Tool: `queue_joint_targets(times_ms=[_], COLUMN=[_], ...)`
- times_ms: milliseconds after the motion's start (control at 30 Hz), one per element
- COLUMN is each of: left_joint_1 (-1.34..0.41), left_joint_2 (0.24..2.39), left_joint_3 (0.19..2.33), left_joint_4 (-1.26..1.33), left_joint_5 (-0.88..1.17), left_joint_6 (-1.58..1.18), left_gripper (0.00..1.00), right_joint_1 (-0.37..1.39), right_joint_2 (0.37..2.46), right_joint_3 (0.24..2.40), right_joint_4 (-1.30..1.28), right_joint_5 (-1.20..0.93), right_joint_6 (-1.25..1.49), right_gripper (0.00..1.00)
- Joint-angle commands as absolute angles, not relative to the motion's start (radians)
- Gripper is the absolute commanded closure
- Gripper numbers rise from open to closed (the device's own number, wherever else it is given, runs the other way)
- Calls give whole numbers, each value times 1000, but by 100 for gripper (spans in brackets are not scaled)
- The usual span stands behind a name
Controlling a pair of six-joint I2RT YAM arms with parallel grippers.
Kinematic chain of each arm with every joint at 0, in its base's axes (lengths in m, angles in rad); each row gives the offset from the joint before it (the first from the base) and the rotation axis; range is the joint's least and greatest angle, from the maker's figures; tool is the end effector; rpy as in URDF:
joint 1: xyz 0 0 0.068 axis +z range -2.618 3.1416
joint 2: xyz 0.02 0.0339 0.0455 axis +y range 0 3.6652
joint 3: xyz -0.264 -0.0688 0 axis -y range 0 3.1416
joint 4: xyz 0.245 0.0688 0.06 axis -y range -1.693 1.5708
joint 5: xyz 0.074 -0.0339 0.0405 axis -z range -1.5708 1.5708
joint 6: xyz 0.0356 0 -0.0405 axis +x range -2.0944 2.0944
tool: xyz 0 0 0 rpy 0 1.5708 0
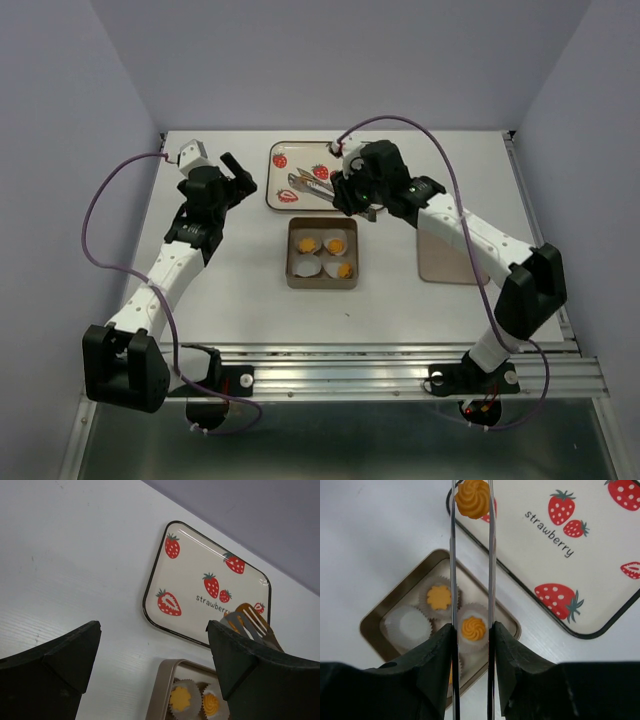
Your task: Pack the cookies
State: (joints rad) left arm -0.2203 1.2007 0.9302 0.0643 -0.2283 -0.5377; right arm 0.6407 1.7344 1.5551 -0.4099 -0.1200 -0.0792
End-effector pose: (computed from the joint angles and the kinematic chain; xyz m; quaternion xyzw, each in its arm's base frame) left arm 0.2779 -0.0540 0.3297 -0.1928 0.7500 -0.1497 0.6147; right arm 0.3227 0.2459 0.3286 -0.3365 0.8140 0.1812 0.4374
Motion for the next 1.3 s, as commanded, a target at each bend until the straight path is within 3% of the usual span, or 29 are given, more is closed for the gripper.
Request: queue_joint_targets(times_ms=[0, 200, 400, 967, 1033, 1267], left_joint_1=[-215, -216, -219, -232, -232, -232], left_joint_2=[1180, 1175, 1164, 1132, 1131, 1111], left_joint_3=[914, 897, 873, 844, 844, 844], left_joint_4=[101, 113, 114, 129, 132, 130], left_joint_5=[-201, -161, -147, -153, -150, -167], left_joint_6=[-543, -549, -564, -575, -572, -555], left_gripper=[1, 1, 1, 1, 1, 1], right_joint_1=[646, 744, 765, 796, 796, 814], right_joint_2=[1562, 1390, 1344, 1442, 1460, 1470], right_joint_3=[1375, 1189, 1106, 1106, 1117, 1138], right_joint_4=[-365, -414, -466, -471, -468, -471], right_joint_5=[-253, -241, -279, -255, -218, -176], right_joint_6=[-71, -66, -55, -61, -49, -23], right_gripper=[69, 68, 65, 62, 54, 42])
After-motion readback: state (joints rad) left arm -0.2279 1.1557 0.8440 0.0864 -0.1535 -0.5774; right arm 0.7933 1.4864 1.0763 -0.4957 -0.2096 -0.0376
